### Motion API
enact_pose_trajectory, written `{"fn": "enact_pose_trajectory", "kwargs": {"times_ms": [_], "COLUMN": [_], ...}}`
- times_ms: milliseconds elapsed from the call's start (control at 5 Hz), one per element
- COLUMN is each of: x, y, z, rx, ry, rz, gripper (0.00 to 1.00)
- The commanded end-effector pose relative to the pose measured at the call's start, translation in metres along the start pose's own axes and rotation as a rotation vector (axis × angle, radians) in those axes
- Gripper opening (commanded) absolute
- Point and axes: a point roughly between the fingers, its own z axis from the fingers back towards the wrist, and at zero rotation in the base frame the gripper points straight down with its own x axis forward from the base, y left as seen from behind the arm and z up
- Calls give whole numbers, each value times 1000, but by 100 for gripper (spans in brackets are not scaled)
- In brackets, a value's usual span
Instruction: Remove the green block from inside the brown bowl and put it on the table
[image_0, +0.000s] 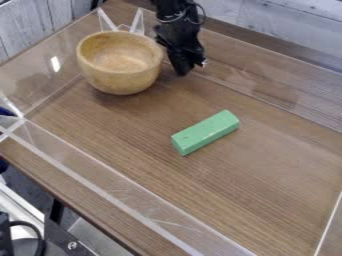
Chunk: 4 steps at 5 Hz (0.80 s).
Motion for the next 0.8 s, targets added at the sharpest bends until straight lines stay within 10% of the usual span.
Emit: {"fn": "enact_pose_trajectory", "kwargs": {"times_ms": [0, 600], "x": [3, 4], "y": [6, 2], "z": [7, 5], "rx": [5, -17], "ry": [-31, -33], "rz": [-5, -41], "gripper": [0, 0]}}
